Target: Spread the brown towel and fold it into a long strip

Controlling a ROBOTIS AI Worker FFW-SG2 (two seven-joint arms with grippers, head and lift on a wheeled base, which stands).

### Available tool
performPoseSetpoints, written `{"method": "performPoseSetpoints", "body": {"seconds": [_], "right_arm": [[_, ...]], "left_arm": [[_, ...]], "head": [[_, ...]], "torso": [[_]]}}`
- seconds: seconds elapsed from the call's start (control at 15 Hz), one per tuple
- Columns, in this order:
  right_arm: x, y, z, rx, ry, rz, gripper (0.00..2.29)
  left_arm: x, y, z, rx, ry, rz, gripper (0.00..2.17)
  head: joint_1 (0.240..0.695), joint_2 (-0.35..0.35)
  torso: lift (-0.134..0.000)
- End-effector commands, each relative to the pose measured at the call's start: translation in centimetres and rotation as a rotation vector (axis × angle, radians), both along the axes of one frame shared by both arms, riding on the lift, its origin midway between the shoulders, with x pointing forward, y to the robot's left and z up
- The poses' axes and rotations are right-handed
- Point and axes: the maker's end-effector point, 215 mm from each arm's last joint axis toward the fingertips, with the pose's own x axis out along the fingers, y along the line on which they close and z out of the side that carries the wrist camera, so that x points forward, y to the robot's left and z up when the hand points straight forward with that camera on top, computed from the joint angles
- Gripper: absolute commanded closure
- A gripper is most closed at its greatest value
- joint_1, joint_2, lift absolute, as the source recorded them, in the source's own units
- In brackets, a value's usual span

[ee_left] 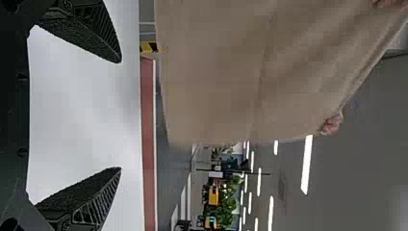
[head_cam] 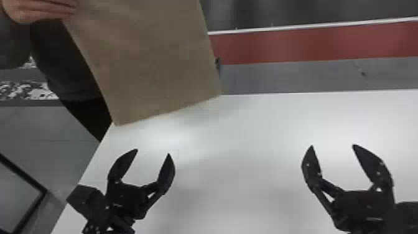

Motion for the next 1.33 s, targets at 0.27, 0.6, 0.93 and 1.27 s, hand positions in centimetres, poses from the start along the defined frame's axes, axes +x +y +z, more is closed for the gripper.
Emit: {"method": "performPoseSetpoints", "body": {"seconds": [0.27,0.6,0.93,1.27], "right_arm": [[0.04,-0.09,-0.13,-0.001,0.002,-0.001,0.19],[-0.2,-0.02,-0.2,-0.002,0.0,0.001,0.19],[-0.19,-0.02,-0.31,-0.003,0.0,0.002,0.19],[-0.24,-0.14,-0.23,-0.004,-0.002,0.002,0.19]], "left_arm": [[0.02,0.04,-0.32,0.0,0.008,0.0,0.08],[0.07,0.01,-0.53,-0.003,0.01,0.001,0.08],[-0.04,0.09,-0.66,0.0,0.013,0.002,0.08],[-0.12,0.03,-0.65,-0.004,0.011,0.003,0.08]], "head": [[0.695,0.196],[0.695,0.196],[0.695,0.196],[0.695,0.198]], "torso": [[-0.125],[-0.125],[-0.125],[-0.125]]}}
